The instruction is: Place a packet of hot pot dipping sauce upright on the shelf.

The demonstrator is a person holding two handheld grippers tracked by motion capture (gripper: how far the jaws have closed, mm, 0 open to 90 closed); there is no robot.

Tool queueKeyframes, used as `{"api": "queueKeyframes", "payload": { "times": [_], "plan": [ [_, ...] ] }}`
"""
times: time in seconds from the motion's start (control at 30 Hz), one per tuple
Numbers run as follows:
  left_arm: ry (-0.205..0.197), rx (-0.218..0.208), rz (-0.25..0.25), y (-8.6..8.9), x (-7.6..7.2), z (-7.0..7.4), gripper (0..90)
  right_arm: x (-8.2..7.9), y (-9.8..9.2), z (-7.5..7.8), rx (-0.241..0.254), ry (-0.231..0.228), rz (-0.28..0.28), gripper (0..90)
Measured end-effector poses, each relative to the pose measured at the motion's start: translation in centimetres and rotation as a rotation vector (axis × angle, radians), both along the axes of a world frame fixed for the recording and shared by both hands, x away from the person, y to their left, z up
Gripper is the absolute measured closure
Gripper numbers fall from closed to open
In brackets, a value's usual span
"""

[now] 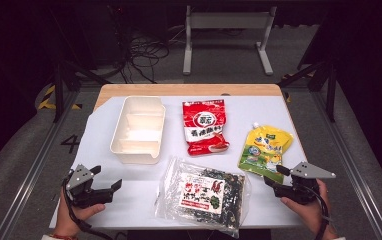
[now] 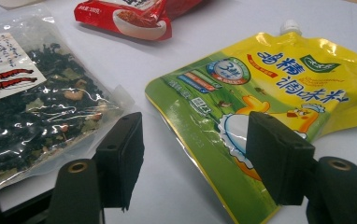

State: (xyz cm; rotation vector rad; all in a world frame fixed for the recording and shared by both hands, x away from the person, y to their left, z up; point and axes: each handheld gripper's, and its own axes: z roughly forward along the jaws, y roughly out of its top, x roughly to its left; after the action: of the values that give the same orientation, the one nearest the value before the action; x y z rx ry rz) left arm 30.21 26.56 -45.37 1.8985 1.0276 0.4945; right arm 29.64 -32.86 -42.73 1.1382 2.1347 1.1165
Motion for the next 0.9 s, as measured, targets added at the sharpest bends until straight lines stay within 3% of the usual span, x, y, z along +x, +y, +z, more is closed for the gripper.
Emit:
{"api": "queueKeyframes", "payload": {
  "times": [0.07,0.17,0.43,0.53,0.63,0.8,0.9],
  "plan": [
    [-0.009,0.000,-0.031,-0.3,-0.3,0.0,10.8,0.0,0.0,0.0,-0.003,0.003,0.005,37.2],
    [-0.025,0.032,-0.074,-0.8,-0.4,-0.1,11.0,0.2,0.1,0.0,0.009,0.013,0.006,37.2],
    [-0.005,0.069,-0.128,-1.5,-0.4,-0.6,12.8,1.1,0.7,0.0,0.014,0.038,0.055,45.2],
    [-0.010,0.052,-0.157,-1.8,-0.6,-0.5,13.0,1.3,1.5,0.4,0.020,0.014,0.090,49.0],
    [-0.024,0.051,-0.192,-2.4,-0.7,-0.4,14.1,1.5,2.0,0.7,0.024,0.003,0.100,48.5],
    [-0.032,0.060,-0.211,-3.1,-0.6,-0.4,15.1,2.2,2.5,1.1,0.042,-0.001,0.081,40.0],
    [-0.024,0.070,-0.223,-3.4,-0.5,-0.5,15.1,2.8,2.9,1.5,0.055,-0.002,0.083,40.0]
  ]
}}
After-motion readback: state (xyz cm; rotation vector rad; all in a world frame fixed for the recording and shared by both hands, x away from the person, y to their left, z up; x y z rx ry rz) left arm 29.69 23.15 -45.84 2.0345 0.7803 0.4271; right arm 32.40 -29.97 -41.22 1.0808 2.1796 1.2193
